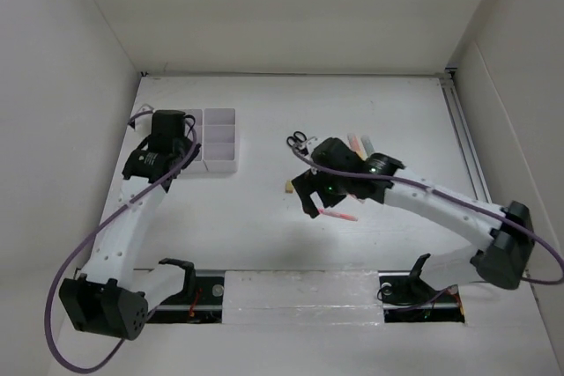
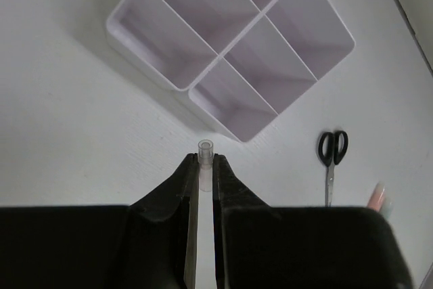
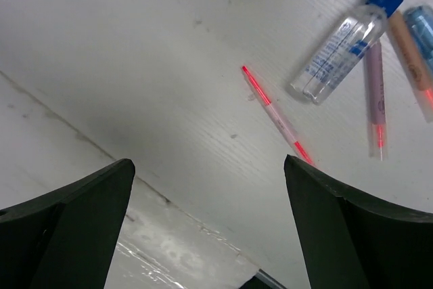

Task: Sort the stationery into containers
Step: Grab a piece of stationery with the left arm, then grab a piece of stationery with the right arm

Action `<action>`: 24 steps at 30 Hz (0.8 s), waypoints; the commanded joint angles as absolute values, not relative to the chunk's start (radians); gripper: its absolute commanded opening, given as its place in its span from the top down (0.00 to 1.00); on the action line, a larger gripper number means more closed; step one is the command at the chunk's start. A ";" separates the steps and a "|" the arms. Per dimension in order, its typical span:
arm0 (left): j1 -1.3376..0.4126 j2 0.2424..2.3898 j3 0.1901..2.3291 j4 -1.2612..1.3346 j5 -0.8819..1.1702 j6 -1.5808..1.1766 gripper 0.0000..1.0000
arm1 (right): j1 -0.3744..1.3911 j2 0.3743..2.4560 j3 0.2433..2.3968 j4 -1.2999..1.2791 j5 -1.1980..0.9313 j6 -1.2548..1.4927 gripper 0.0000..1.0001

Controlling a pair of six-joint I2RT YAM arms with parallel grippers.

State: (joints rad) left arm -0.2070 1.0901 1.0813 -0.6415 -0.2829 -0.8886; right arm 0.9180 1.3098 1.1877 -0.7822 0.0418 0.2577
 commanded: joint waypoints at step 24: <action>-0.014 1.034 0.897 -0.469 0.138 -0.558 1.00 | 0.864 1.569 1.098 -0.716 0.035 -0.261 0.10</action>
